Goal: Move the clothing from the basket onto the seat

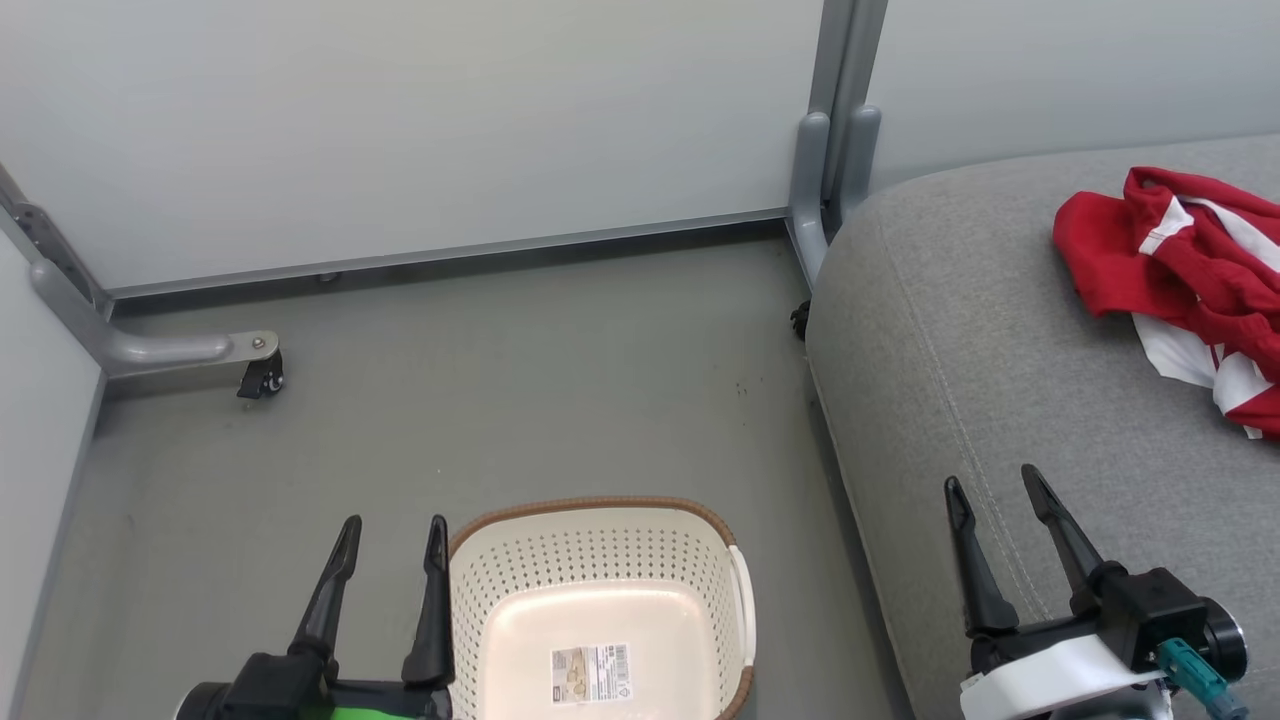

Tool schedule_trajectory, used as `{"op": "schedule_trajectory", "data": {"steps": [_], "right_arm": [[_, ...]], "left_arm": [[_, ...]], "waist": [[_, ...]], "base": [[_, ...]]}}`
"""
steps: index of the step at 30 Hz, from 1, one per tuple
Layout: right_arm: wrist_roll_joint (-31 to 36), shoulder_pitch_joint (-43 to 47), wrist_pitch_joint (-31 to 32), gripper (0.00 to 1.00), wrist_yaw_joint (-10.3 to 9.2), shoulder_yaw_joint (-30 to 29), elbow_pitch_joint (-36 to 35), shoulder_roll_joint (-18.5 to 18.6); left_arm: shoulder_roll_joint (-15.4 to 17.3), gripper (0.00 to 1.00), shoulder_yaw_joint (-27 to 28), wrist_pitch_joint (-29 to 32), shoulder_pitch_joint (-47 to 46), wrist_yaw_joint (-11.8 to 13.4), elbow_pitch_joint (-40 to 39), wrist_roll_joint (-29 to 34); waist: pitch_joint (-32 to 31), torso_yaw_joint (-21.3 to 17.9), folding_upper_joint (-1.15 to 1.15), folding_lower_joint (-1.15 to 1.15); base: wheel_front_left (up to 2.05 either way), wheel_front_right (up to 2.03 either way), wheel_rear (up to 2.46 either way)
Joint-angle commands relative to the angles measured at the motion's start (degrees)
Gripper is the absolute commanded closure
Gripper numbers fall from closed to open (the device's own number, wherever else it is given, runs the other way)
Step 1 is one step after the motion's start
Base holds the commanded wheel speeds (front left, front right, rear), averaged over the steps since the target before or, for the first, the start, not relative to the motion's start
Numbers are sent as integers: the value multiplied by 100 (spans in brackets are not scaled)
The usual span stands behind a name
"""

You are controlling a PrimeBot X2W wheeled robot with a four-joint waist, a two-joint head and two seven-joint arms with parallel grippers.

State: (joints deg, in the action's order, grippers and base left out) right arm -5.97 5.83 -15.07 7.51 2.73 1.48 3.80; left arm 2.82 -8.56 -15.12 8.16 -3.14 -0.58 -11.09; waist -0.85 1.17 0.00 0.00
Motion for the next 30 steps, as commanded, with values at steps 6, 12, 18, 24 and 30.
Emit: {"op": "schedule_trajectory", "data": {"steps": [6, 12, 18, 24, 30], "right_arm": [[-53, 98, -16, 0, -4, 209, 47, 26], [-57, 46, -16, 0, -4, 257, 42, 4], [-47, 46, -16, 0, -4, 250, 53, -11], [-28, 89, -16, 0, -4, 241, 70, -19], [-45, 118, 7, 100, 1, 251, 219, -17]], "left_arm": [[15, 0, -16, -3, 72, 101, 6, -6], [15, 0, -24, -3, 45, 130, 76, -103], [15, 0, 0, -3, -1, 149, 156, -144], [15, 0, 68, -4, -15, 173, 220, -71], [-3, 100, 70, 0, 18, 168, 395, -43]], "waist": [[-62, -59, 0, 0], [-90, -70, 0, 0], [-125, -57, 0, 0], [-173, -63, 0, 0], [-186, -71, 0, 0]], "base": [[0, 0, 0], [0, 0, 0], [0, 0, 0], [0, 0, 0], [0, 0, 0]]}}
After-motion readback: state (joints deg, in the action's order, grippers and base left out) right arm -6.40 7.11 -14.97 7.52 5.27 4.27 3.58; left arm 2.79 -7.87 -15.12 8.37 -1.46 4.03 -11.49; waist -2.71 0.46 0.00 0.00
